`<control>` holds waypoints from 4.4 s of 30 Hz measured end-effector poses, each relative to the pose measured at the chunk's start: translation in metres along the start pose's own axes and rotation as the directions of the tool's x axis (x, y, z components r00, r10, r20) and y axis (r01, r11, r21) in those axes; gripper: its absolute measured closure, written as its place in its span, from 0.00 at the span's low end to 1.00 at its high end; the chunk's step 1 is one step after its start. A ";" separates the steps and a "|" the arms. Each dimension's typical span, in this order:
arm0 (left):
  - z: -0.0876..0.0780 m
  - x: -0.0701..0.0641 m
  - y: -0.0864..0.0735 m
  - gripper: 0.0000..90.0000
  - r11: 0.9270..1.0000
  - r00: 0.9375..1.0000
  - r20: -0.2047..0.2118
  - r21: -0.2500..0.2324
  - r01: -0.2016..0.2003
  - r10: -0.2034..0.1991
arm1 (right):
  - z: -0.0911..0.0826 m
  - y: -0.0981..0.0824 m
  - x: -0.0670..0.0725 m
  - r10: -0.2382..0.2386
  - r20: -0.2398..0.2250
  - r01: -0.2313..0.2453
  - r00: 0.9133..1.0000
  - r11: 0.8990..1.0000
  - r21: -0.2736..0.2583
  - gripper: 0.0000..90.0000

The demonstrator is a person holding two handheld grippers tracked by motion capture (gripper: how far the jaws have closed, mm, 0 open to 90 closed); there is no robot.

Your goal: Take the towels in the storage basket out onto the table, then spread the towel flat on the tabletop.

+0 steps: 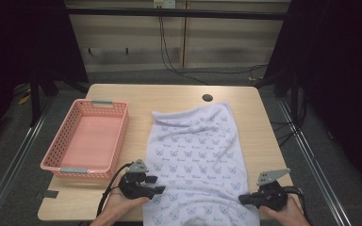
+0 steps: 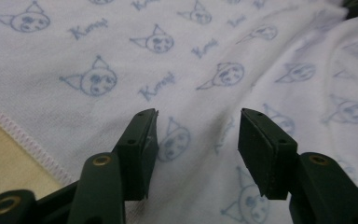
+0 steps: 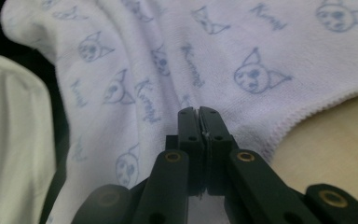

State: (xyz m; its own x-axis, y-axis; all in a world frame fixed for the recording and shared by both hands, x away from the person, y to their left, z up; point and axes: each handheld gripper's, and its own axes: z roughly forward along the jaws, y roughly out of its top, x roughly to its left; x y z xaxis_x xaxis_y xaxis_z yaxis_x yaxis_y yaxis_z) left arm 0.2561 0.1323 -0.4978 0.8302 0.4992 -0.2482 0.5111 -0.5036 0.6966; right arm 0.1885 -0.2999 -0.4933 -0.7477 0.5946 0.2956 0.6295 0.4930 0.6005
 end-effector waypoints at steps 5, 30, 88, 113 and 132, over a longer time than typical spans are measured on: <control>-0.007 -0.006 -0.009 0.95 0.999 0.999 0.037 0.042 -0.019 0.017 | -0.004 -0.007 0.008 -0.012 -0.036 0.012 0.999 1.000 0.014 0.99; 0.012 0.049 0.036 0.64 0.989 0.992 -0.050 -0.092 0.114 -0.119 | 0.039 0.079 -0.061 0.049 0.234 -0.003 0.971 0.981 -0.195 0.77; 0.021 0.038 0.042 0.60 0.998 0.998 -0.049 -0.064 0.025 -0.029 | -0.005 0.060 -0.064 0.160 0.230 -0.099 0.960 0.961 -0.257 0.57; 0.030 0.047 0.041 0.57 0.999 0.998 -0.061 -0.042 0.019 -0.022 | 0.046 0.113 -0.164 0.224 0.364 -0.137 0.904 0.959 -0.250 0.57; 0.044 0.102 0.085 0.47 0.974 0.962 -0.196 -0.161 0.161 -0.192 | 0.013 0.091 -0.163 0.248 0.345 -0.158 0.905 0.951 -0.267 0.98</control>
State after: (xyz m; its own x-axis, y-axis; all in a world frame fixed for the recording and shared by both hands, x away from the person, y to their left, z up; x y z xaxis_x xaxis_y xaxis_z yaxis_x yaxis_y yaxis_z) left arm 0.3944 0.1090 -0.4936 0.6568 0.7148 -0.2402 0.5958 -0.2967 0.7463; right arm 0.3698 -0.3436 -0.4966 -0.4481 0.8796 0.1597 0.6605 0.2053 0.7223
